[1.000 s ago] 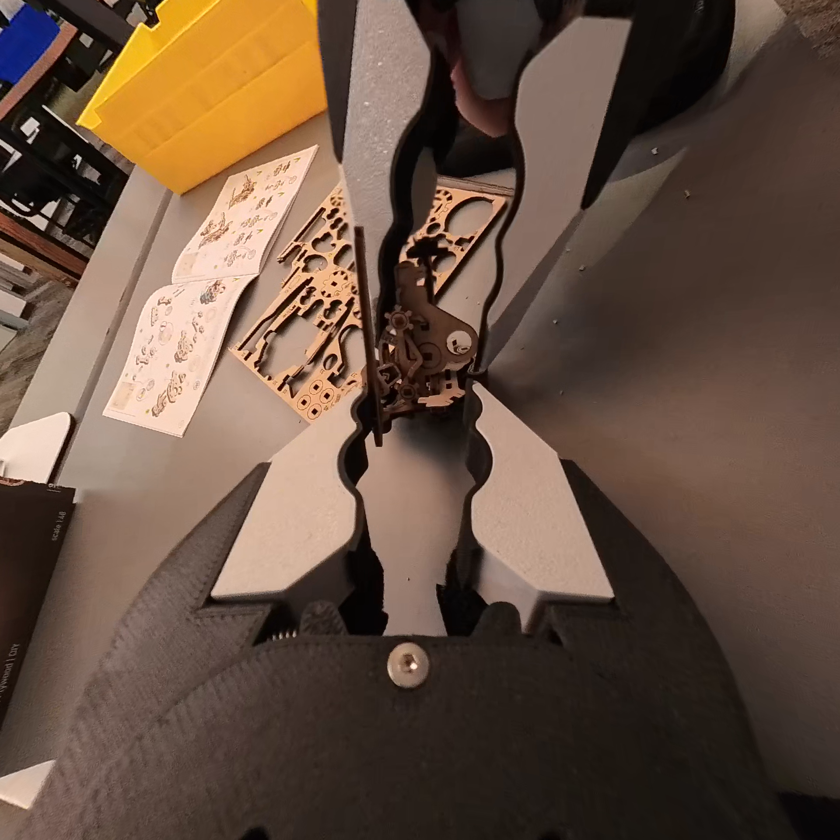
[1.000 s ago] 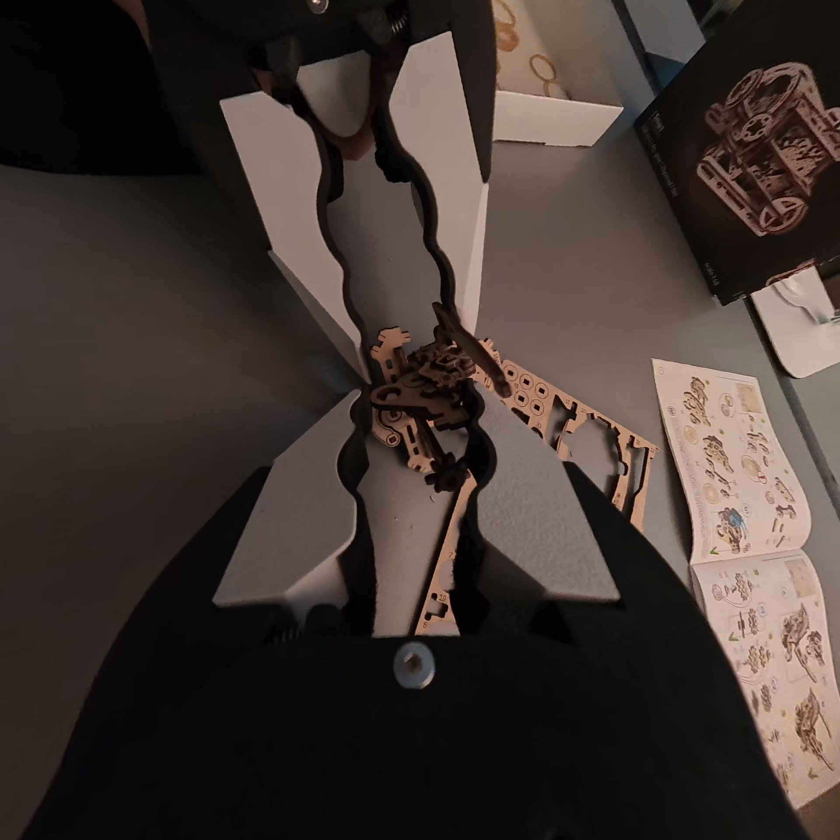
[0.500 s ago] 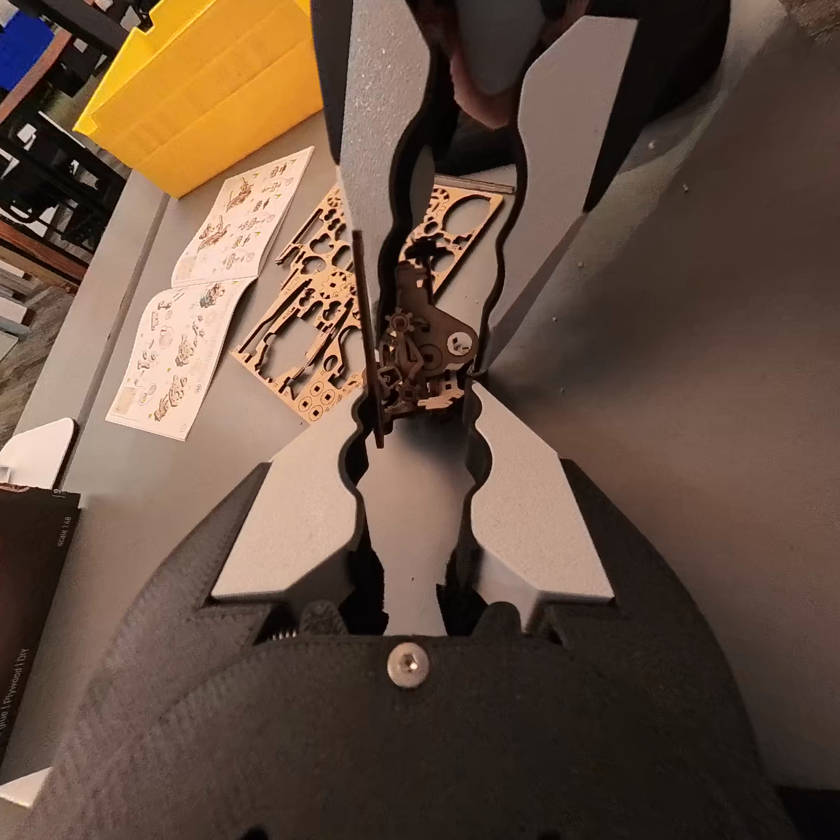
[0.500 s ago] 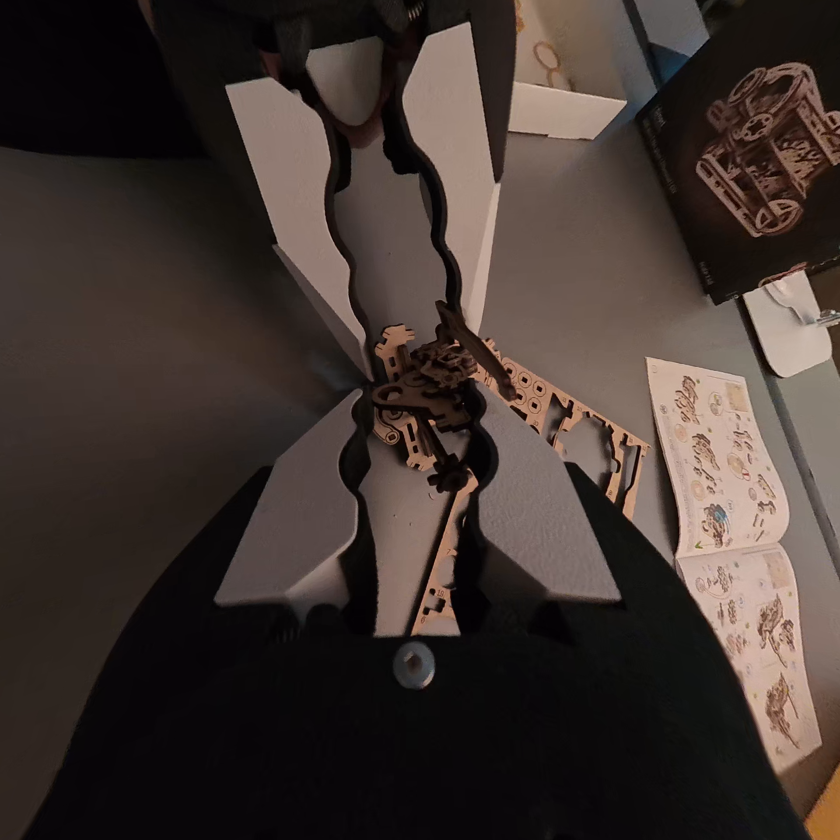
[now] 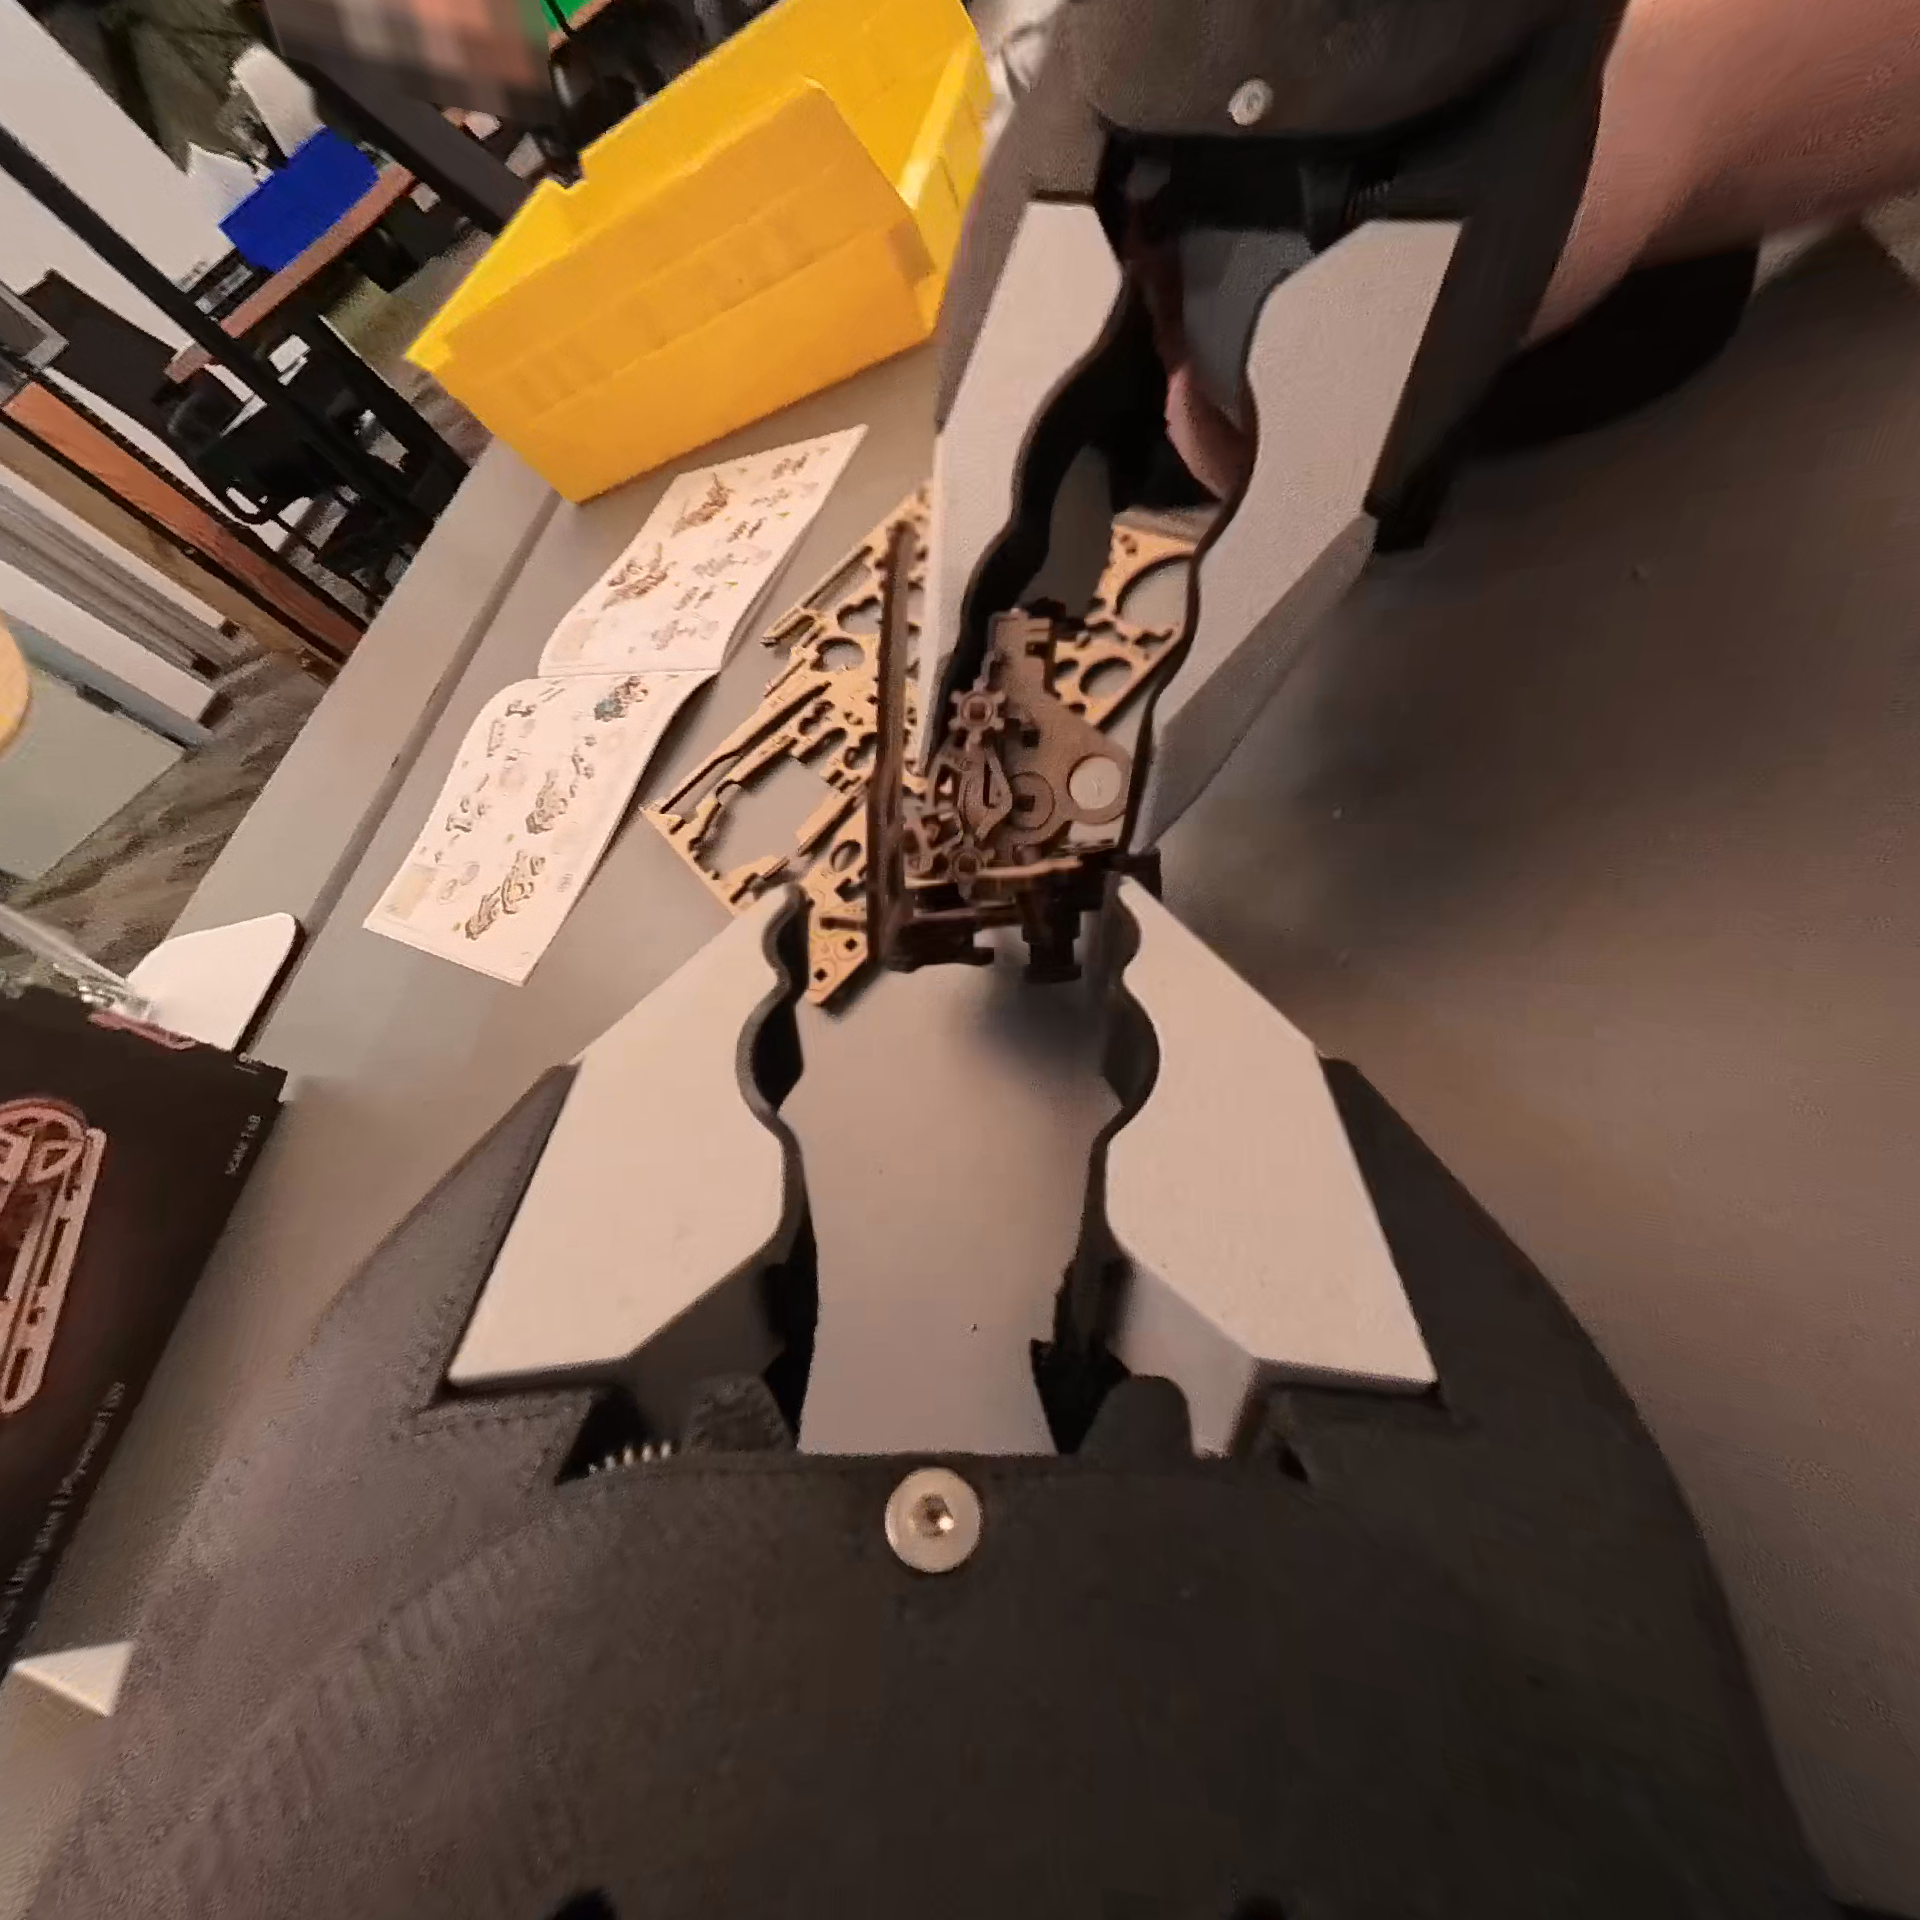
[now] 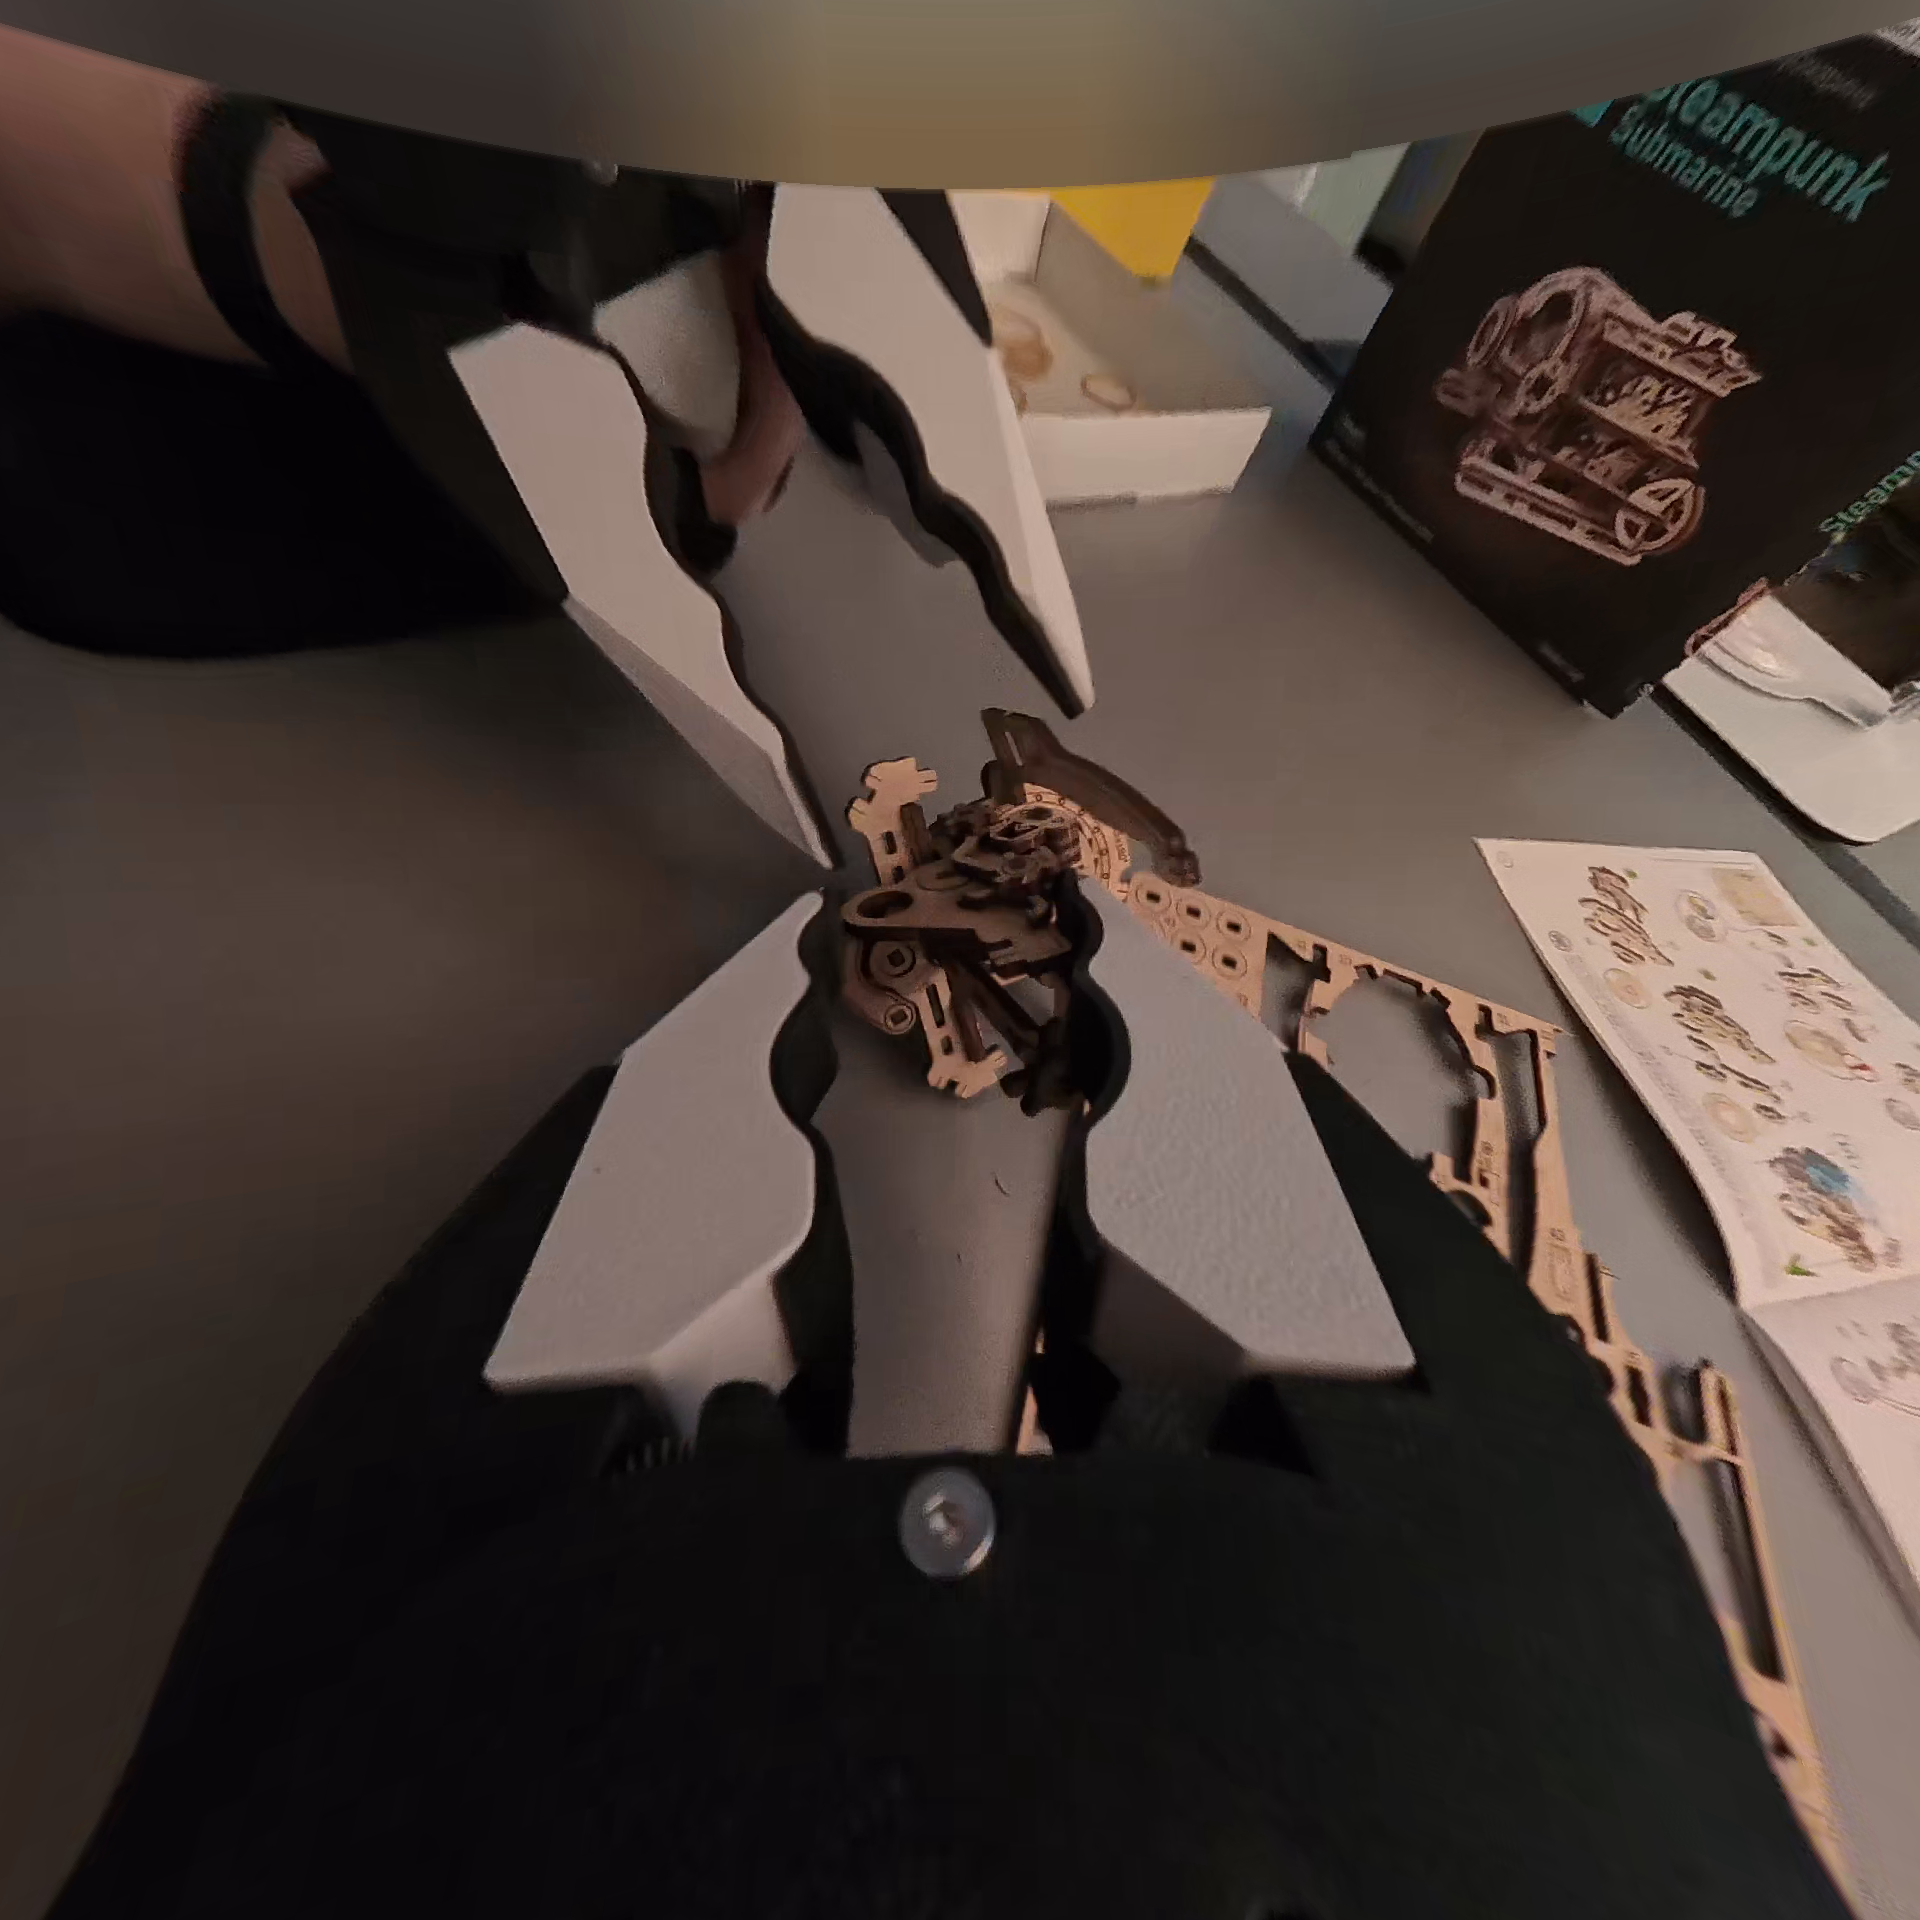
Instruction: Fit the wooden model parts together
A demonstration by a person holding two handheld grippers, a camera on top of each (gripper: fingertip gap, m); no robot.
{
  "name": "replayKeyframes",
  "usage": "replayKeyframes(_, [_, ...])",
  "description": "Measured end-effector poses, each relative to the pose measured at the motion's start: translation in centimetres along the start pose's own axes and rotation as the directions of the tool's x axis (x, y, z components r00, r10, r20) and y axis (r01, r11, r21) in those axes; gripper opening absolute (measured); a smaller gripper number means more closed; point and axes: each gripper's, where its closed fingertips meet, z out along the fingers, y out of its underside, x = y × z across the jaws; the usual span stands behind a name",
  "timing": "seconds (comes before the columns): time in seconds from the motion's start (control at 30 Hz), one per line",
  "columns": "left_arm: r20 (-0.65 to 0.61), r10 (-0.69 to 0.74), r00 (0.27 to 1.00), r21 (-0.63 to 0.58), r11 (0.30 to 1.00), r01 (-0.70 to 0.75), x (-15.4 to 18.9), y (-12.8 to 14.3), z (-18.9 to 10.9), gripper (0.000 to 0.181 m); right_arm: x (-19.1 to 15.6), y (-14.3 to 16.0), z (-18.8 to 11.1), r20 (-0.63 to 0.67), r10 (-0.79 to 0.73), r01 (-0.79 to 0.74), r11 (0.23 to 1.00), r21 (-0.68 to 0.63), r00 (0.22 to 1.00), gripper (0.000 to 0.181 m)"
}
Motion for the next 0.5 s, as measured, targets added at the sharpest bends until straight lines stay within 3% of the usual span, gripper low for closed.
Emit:
replayKeyframes(0.17, [0.024,-0.148,0.989,0.108,0.984,0.144,-1.7,-1.4,-1.1,0.076,0.6,-3.1,-2.0,0.11,0.181,-0.203,0.952,0.23,0.977,0.04])
replayKeyframes(0.33, [-0.065,-0.223,0.973,0.195,0.953,0.231,-1.0,-2.8,-1.6,0.071,1.0,-4.6,-3.1,0.212,0.28,-0.338,0.881,0.33,0.936,0.04])
replayKeyframes(0.5, [-0.148,-0.281,0.948,0.223,0.925,0.308,-0.7,-3.1,-1.9,0.053,0.7,-5.5,-3.7,0.252,0.254,-0.338,0.858,0.388,0.934,0.04])
